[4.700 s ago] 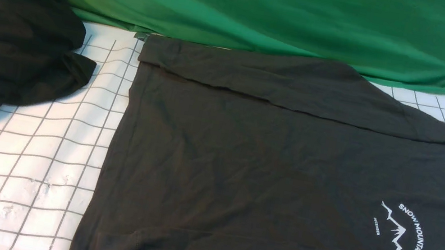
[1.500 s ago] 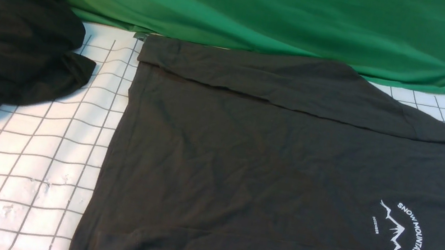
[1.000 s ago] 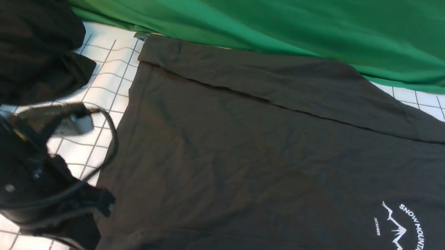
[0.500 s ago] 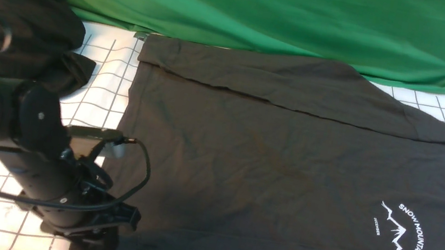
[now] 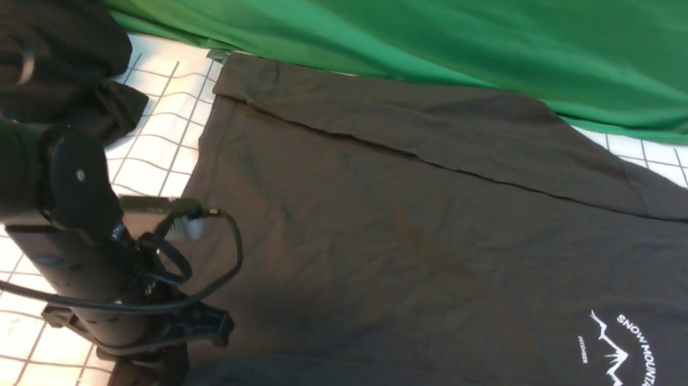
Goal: Fold a long-sleeved shirt over a white checkered tablecloth.
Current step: 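Grasp the left edge of the dark T-shirt lying flat on the table, then fold the left side of the black T-shirt inward over its body, then grab the top left corner of the dark shirt with the left gripper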
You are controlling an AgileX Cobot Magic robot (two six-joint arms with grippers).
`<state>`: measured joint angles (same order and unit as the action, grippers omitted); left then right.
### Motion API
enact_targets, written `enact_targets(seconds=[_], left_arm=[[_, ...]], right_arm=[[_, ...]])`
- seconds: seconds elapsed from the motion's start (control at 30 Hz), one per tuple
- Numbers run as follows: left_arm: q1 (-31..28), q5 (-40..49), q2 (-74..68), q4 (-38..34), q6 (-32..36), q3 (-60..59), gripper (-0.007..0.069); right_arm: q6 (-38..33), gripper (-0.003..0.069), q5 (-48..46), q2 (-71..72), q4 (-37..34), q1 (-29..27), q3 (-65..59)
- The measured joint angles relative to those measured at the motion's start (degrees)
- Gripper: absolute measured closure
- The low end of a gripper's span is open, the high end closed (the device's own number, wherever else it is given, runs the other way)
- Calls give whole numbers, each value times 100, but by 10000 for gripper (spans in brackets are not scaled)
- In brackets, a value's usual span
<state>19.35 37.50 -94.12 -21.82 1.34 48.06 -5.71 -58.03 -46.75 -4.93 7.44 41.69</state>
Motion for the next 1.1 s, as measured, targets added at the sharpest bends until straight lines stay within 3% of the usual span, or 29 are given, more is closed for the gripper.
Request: enact_targets(seconds=[0.2,0.33,0.47,0.67,0.77,0.93,1.1], left_arm=[[0,543,840,60,-509,372,608],[0,647,1044,508,-1018,1477,606],[-223,670,427,856,-1208,2649,601],[-636,696,-826,897,-1232,3440,573],[-740,698,-1314,916,-1232,3682,532],[-854,1141,-2196,966,-1071,4431,338],[-995,1345,-2380,965,-1044,5304,207]], right_arm=[[0,605,-5,0,-5,0,0],[0,598,-4,0,-5,0,0],[0,589,1,0,-5,0,0],[37,586,6,0,-5,0,0],[125,586,6,0,-5,0,0],[164,586,12,0,-5,0,0],[164,586,-1,0,-11,0,0]])
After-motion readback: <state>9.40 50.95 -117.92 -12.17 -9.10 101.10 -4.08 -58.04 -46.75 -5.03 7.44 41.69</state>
